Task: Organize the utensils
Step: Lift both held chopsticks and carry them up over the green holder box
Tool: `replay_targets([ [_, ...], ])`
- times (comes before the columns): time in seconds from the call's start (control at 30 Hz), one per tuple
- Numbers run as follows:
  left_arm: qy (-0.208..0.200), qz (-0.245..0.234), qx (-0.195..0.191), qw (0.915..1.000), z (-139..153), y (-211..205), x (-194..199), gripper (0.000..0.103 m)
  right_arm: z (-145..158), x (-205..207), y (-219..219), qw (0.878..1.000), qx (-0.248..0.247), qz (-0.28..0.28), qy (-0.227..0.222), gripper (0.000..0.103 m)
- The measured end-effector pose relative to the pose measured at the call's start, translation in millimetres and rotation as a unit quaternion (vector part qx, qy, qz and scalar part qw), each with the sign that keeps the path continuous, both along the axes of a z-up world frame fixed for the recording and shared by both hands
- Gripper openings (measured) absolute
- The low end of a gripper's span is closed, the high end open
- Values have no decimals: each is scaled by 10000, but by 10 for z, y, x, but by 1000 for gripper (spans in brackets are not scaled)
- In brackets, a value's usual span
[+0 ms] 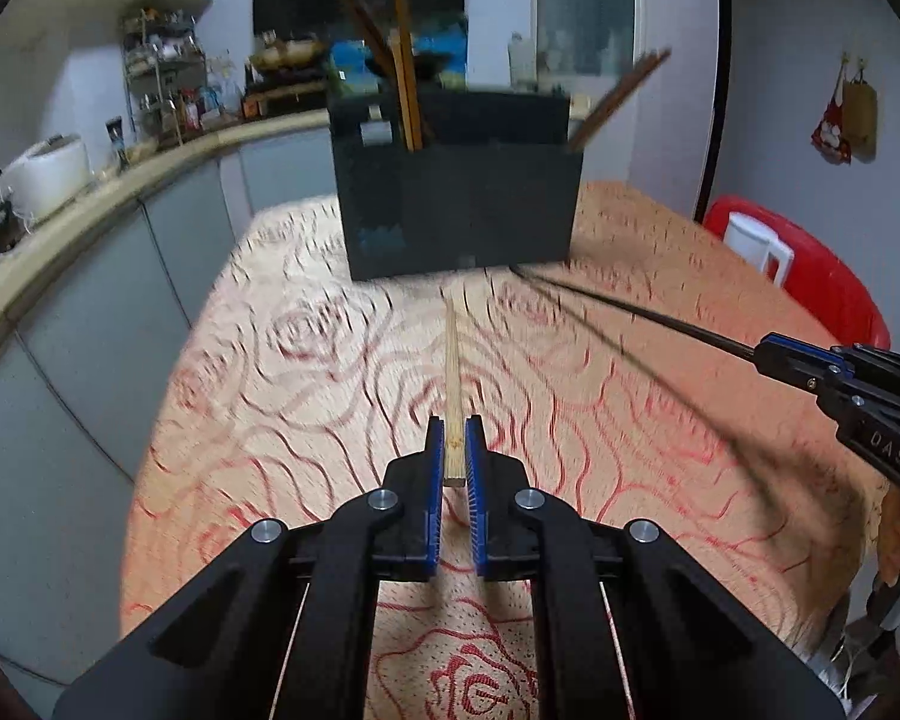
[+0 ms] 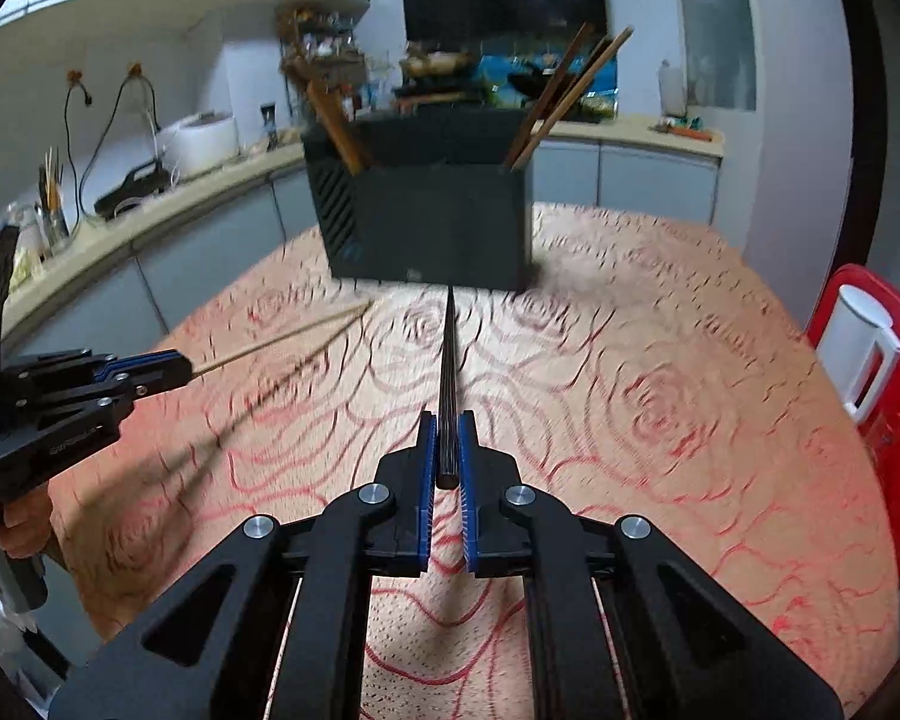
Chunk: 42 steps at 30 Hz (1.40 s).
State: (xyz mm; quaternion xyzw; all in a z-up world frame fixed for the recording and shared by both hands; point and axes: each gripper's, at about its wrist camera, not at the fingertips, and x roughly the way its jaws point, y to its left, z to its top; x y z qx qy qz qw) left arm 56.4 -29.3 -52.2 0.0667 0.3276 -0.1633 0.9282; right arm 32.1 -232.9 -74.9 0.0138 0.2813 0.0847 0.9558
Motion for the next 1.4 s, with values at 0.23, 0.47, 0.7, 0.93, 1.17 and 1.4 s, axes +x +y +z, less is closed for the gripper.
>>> replay_targets([
  [0.23, -578, 73, -137, 9982, 457, 44, -105, 7, 420, -80, -201, 9983, 293, -102, -490, 8],
  [0.47, -1047, -20, -266, 9941, 932, 10, -92, 7, 792, -118, -252, 9944, 404, -22, -973, 8],
  [0.7, -1155, -77, -311, 9928, 1175, -56, 56, 7, 1027, -59, -254, 9914, 532, 127, -1186, 8],
  [0.93, -1099, -75, -219, 9937, 1194, -135, 171, 7, 1155, 78, -284, 9911, 633, 159, -1163, 8],
  [1.17, -1023, -47, -105, 9947, 1150, -193, 230, 7, 1235, 234, -287, 9929, 610, 219, -1001, 8],
  [1.4, -964, -65, -84, 9953, 1162, -217, 291, 7, 1287, 316, -280, 9934, 588, 251, -950, 8],
])
